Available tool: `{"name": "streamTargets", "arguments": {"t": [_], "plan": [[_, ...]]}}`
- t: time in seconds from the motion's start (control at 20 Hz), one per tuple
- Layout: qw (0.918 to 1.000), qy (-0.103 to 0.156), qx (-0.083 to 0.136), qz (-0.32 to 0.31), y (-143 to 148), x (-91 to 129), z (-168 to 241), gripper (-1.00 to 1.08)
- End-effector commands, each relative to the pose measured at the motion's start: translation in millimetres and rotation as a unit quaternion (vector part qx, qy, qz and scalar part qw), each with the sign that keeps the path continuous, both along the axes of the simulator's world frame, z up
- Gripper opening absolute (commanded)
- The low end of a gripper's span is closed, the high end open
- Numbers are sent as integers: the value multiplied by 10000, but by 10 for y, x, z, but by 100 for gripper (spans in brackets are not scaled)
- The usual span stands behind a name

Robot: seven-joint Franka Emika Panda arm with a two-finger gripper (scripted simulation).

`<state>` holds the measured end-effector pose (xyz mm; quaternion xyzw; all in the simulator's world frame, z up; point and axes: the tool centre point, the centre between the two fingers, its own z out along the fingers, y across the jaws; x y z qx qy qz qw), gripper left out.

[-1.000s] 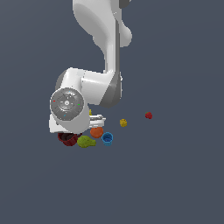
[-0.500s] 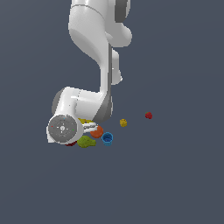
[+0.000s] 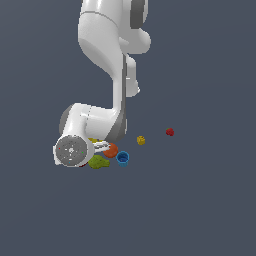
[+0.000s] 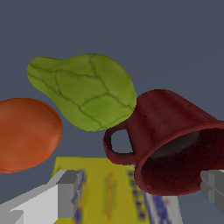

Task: Pick up a designated object from a clutter of objects.

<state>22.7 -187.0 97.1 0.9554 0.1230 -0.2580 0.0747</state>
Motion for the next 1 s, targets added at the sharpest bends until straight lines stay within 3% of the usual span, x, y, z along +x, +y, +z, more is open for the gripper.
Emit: {"name": "streamTargets", "arguments": {"t": [0.0, 0.4, 0.45, 0.95], "plan": [[10000, 6, 0, 0, -15, -31, -53, 108], [10000, 14, 2, 8, -59, -138, -236, 108], [10000, 14, 2, 8, -59, -138, -236, -100], [10000, 11, 7, 19, -43, -132, -235, -100]]}}
